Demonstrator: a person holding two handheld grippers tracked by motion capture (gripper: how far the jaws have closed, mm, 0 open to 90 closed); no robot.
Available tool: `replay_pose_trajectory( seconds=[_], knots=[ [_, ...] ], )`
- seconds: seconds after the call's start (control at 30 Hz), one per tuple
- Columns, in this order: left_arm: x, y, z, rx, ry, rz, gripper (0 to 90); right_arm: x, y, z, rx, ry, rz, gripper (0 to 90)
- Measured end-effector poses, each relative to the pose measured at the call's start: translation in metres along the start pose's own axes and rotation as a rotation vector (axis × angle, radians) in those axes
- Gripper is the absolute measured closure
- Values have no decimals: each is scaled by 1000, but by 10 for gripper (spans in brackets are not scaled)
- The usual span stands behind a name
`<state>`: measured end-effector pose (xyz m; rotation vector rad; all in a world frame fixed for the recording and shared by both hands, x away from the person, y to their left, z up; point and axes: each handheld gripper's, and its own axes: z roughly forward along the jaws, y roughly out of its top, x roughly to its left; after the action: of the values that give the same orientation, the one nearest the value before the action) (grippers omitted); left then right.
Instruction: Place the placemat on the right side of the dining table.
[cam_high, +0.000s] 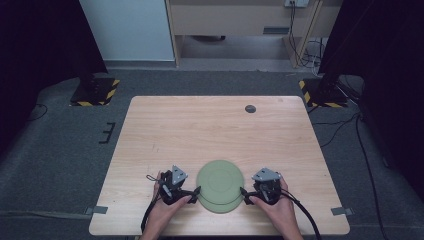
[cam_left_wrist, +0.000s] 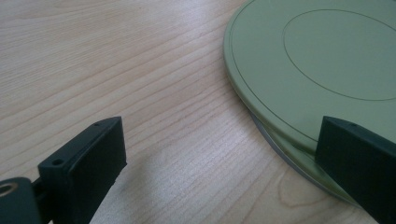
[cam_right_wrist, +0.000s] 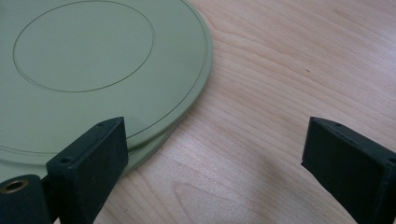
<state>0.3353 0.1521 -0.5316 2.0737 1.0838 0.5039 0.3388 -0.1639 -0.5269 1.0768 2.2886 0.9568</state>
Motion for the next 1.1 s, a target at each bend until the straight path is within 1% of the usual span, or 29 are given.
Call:
replay_pose_trajectory(
  seconds=[0.13, 0.27, 0.3, 0.33, 0.4, 0.57, 0.73, 0.77, 0.83, 0.9, 0.93, 1.1],
  knots=[
    [1, 0, 1, -3, 2, -7, 14, -1, 0, 1, -2, -6, 10, 66],
    [-1, 0, 0, 3, -11, 2, 31, 0, -2, 0, -4, 10, 16, 85],
    [-1, -1, 0, 4, -8, 4, 30, 0, -2, -1, 0, 20, 16, 81],
    [-2, 0, 0, 4, -6, 3, 25, 3, -3, -2, 1, 19, 2, 82],
    [-1, 0, 0, 5, -3, 3, 17, 4, -1, -2, 2, 10, -3, 74],
    [-2, 1, 3, -8, 13, 1, 16, 1, 0, 1, -4, 4, 13, 64],
    [-1, 1, 3, -12, 7, 0, 21, -1, -1, 2, -10, 0, 30, 68],
    [-2, 1, 3, -11, 6, 4, 30, 0, -1, 1, -14, 5, 24, 80],
    [-3, 0, 2, -8, 6, 13, 30, 1, -1, 0, -12, 9, 21, 78],
    [-3, 1, 2, -7, 10, 10, 29, 3, -1, -1, -16, 19, 14, 78],
    [-3, 1, 3, -7, 11, 8, 21, 4, -1, 0, -14, 14, 6, 70],
    [-3, 1, 4, -15, 21, 8, 18, 3, 0, 1, -12, 9, 17, 61]
  ],
)
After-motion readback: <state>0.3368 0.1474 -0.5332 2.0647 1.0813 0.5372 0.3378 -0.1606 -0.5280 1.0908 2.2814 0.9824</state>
